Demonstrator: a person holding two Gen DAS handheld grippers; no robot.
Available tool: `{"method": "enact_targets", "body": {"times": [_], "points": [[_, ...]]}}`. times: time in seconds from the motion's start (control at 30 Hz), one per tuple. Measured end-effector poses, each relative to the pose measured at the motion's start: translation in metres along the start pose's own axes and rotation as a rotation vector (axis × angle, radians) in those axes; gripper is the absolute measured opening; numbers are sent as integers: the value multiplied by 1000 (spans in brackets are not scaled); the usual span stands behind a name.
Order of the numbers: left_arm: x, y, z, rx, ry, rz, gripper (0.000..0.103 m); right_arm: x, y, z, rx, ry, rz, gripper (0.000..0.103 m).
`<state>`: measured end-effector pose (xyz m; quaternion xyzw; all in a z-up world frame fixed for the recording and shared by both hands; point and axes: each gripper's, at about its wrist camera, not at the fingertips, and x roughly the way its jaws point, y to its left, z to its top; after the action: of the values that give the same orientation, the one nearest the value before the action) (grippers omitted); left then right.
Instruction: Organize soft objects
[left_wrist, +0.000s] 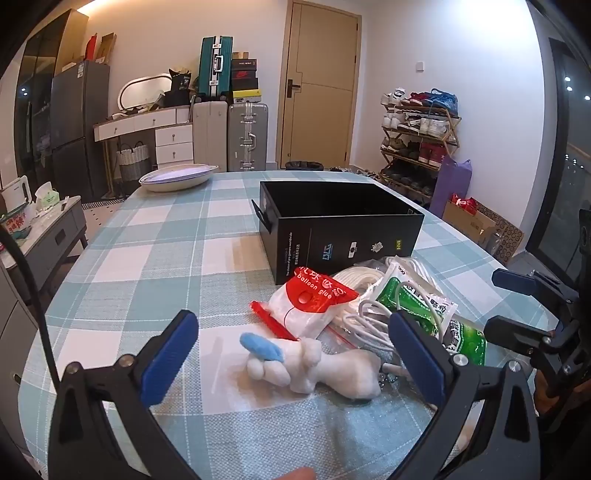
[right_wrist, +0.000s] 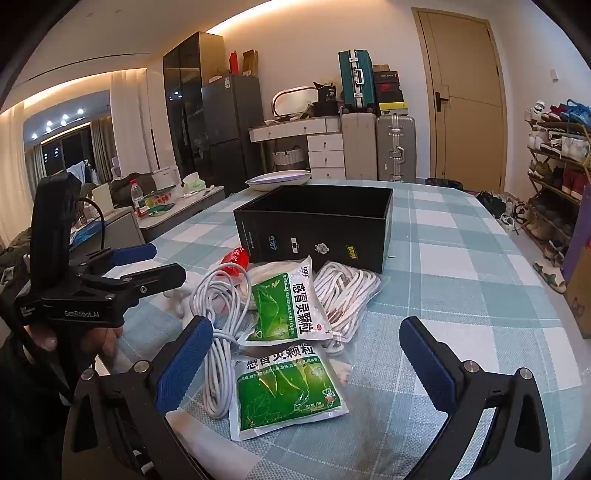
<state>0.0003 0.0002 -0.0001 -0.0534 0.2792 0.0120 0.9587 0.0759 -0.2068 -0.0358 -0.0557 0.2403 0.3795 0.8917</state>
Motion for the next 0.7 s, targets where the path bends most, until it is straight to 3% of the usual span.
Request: {"method": "enact_targets", "body": {"times": [0.7], "points": [[-2, 1, -1, 17, -12, 13, 103, 2, -5, -4, 18, 10, -6, 103]]}}
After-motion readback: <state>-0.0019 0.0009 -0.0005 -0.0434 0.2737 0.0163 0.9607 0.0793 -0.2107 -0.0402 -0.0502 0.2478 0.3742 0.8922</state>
